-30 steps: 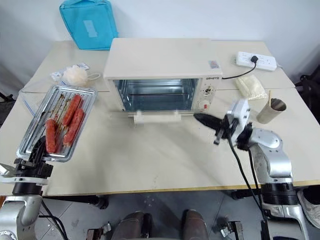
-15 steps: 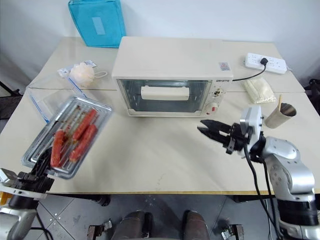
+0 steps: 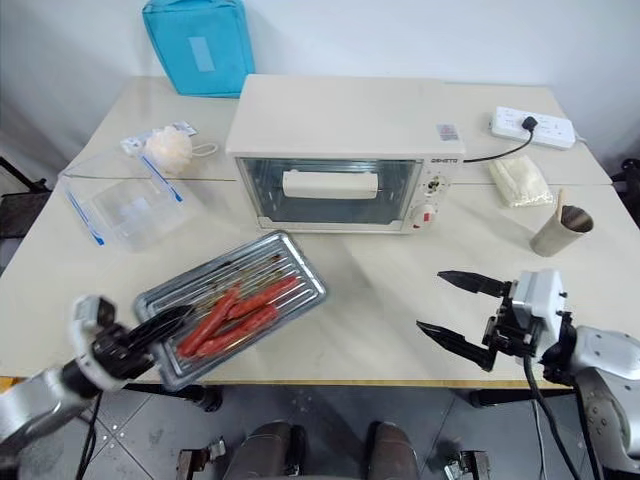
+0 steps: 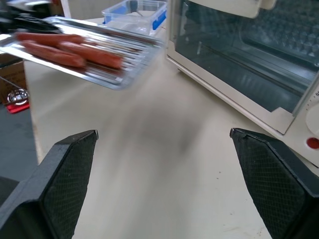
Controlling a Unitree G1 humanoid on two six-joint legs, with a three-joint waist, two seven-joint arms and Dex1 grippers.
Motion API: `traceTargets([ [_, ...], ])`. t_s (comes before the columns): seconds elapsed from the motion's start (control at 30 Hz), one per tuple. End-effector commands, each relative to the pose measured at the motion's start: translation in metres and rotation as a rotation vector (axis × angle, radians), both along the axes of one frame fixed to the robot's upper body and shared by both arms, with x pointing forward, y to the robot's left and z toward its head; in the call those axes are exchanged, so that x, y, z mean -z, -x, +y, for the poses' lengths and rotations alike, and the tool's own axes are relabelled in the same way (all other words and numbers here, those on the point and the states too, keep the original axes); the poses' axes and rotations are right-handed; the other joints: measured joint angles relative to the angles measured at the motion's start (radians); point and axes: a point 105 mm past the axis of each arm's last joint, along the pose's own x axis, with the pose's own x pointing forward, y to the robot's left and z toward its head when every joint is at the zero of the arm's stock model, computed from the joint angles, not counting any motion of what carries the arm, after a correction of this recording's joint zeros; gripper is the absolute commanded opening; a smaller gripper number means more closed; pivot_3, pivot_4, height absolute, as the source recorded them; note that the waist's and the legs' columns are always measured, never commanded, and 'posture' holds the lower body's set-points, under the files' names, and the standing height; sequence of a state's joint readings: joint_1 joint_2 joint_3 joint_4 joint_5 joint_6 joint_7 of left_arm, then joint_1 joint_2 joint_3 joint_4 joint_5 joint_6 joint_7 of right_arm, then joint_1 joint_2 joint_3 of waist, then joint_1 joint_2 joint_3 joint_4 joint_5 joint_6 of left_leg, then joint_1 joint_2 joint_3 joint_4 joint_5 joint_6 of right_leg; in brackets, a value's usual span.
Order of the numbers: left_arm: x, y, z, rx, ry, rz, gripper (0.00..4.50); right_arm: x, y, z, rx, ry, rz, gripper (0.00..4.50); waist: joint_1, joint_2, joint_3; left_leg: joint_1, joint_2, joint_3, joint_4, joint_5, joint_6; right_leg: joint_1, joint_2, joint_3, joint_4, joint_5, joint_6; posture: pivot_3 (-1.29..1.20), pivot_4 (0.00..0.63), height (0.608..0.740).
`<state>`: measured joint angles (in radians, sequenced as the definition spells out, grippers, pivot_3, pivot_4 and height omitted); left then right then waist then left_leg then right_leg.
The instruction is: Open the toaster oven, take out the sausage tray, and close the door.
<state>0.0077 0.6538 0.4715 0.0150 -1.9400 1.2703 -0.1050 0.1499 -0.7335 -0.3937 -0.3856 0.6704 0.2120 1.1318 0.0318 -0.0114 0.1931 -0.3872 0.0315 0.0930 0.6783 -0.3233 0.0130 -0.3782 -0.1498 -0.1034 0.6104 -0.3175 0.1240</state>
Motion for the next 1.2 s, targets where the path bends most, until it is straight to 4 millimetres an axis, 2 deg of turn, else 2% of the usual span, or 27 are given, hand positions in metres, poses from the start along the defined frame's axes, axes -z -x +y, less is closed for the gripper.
traceTargets([
  [0.03,-0.006,-0.013,-0.025,0.129,-0.032,0.006,0.00,-0.005,0.014,-0.002,-0.005,0.040,-0.039,4.48,-0.006,0.000,0.000,0.000,0.000,0.001,0.000,0.001,0.001,0.000,0.000,0.000,-0.001,0.000,0.000,0.00,0.150,0.740],
  [0.2,-0.008,-0.041,-0.060,0.285,-0.141,0.004,0.00,0.003,0.026,-0.009,0.045,0.076,-0.014,4.48,-0.010,0.000,0.000,0.001,-0.002,0.005,-0.002,0.001,0.003,0.001,0.002,-0.004,0.001,0.002,0.004,0.00,0.150,0.740],
  [0.33,0.005,-0.065,-0.090,0.352,-0.257,0.035,0.00,0.008,0.033,-0.011,0.102,0.082,-0.004,4.48,-0.004,0.000,0.000,0.001,-0.003,0.007,-0.001,0.003,0.004,0.001,0.004,-0.004,0.000,0.003,0.006,0.00,0.150,0.740],
  [0.53,0.015,-0.094,-0.112,0.335,-0.334,0.037,0.00,0.009,0.038,-0.003,0.134,0.069,-0.013,4.48,-0.005,0.000,0.000,0.001,-0.004,0.006,0.000,0.004,0.004,0.001,0.004,-0.003,0.000,0.004,0.008,0.00,0.150,0.740],
  [0.6,0.012,-0.091,-0.116,0.379,-0.323,0.015,0.00,0.009,0.039,-0.001,0.138,0.063,-0.014,4.48,-0.005,0.000,0.000,0.001,-0.004,0.006,0.000,0.004,0.004,0.001,0.004,-0.002,-0.001,0.004,0.008,0.00,0.150,0.740],
  [0.7,0.009,-0.089,-0.118,0.402,-0.360,-0.031,0.64,0.009,0.038,0.002,0.145,0.058,-0.021,4.50,-0.006,0.000,0.000,0.001,-0.004,0.006,0.000,0.004,0.004,0.001,0.004,-0.002,0.000,0.005,0.009,0.00,0.150,0.740],
  [0.83,0.001,-0.089,-0.100,0.357,-0.421,-0.116,1.87,0.010,0.038,0.002,0.139,0.064,-0.016,4.50,-0.008,0.000,0.000,0.000,-0.003,0.006,0.000,0.004,0.004,0.000,0.004,-0.002,0.000,0.005,0.009,0.00,0.150,0.740],
  [1.0,-0.003,-0.078,-0.051,0.273,-0.612,-0.234,3.45,0.013,0.037,-0.003,0.107,0.086,0.008,4.50,-0.017,0.000,0.000,0.001,-0.001,0.008,-0.002,0.004,0.003,-0.001,0.005,-0.002,0.000,0.005,0.009,0.00,0.150,0.740],
  [1.1,-0.005,-0.060,-0.018,0.279,-0.728,-0.379,4.39,0.012,0.033,-0.009,0.104,0.083,0.023,4.50,-0.022,0.000,0.000,0.001,0.000,0.009,-0.002,0.004,0.003,-0.001,0.004,-0.001,0.000,0.004,0.008,0.00,0.150,0.740],
  [1.13,-0.008,-0.058,-0.012,0.269,-0.728,-0.422,4.48,0.012,0.033,-0.010,0.103,0.079,0.031,4.50,-0.021,0.000,0.000,0.001,-0.001,0.010,-0.003,0.004,0.003,-0.002,0.003,-0.001,-0.002,0.004,0.008,0.00,0.150,0.740],
  [1.2,-0.024,-0.054,0.011,0.177,-0.786,-0.651,4.48,0.013,0.032,-0.014,0.082,0.091,0.043,4.50,-0.018,0.001,0.000,0.001,-0.001,0.010,-0.005,0.004,0.003,-0.003,0.002,-0.001,-0.005,0.004,0.008,0.00,0.150,0.740],
])
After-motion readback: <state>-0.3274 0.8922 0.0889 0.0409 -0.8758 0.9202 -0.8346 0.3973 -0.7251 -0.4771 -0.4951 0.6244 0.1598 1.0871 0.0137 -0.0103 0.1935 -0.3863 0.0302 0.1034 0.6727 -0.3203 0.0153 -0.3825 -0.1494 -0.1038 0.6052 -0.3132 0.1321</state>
